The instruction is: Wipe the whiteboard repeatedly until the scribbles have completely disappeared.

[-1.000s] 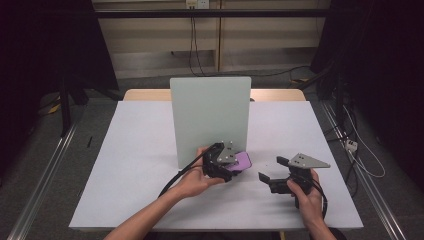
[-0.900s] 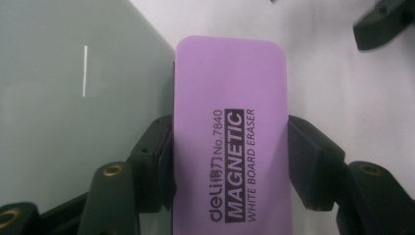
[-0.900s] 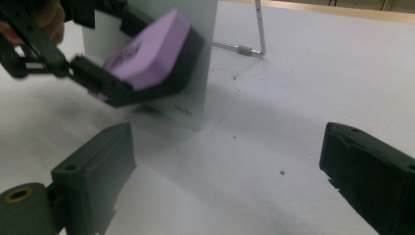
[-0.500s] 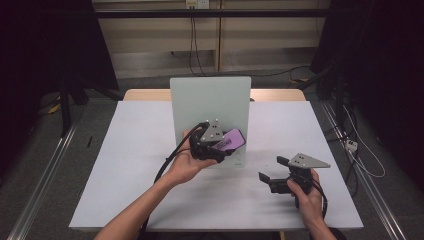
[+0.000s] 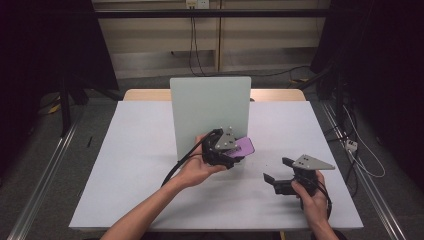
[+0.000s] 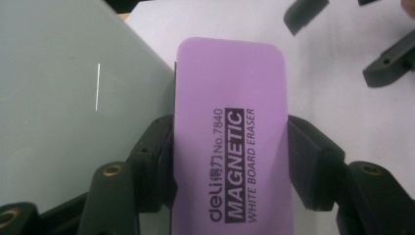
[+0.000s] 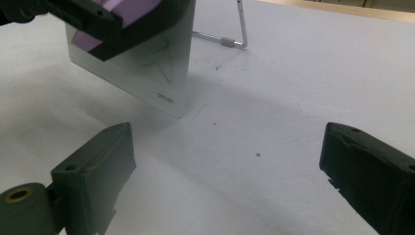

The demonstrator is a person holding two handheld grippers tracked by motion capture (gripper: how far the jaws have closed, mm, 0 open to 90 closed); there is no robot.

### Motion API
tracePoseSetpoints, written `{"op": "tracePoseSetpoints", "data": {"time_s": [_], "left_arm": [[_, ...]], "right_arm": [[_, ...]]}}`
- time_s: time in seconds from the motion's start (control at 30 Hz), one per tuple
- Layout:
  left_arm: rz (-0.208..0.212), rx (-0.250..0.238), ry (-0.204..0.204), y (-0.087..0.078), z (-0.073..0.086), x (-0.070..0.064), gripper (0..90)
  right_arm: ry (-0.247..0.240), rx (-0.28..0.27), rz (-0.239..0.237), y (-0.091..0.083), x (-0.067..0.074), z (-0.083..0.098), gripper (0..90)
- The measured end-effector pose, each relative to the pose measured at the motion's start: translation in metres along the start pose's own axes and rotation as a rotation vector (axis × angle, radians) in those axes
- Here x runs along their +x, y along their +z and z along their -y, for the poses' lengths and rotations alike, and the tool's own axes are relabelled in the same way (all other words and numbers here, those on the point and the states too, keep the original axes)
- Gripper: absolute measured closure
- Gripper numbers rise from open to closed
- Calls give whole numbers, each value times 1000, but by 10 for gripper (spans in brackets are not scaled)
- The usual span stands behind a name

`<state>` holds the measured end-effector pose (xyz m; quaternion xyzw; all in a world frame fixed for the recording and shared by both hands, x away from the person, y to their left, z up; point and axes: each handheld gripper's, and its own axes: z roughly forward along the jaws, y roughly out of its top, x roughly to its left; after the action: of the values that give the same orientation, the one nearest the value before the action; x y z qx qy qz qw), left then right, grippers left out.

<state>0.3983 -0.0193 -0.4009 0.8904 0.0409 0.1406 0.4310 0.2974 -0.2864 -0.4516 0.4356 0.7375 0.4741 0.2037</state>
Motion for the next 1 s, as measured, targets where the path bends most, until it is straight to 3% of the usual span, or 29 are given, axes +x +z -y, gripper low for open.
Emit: {"op": "tracePoseSetpoints", "data": {"time_s": [0.43,0.57,0.7,0.93,1.0], "left_arm": [[75,74,33,24,9,-17,408],[85,83,25,29,11,-20,408],[124,106,30,37,14,-24,408],[135,127,51,45,10,-27,408],[126,106,43,42,8,-25,409]], "right_arm": [[19,-7,8,-3,-3,2,63],[22,-11,7,-3,-3,1,63],[22,-10,8,-3,-4,2,63],[30,-9,6,-4,-3,1,63],[24,-11,5,-4,-3,1,63]]}}
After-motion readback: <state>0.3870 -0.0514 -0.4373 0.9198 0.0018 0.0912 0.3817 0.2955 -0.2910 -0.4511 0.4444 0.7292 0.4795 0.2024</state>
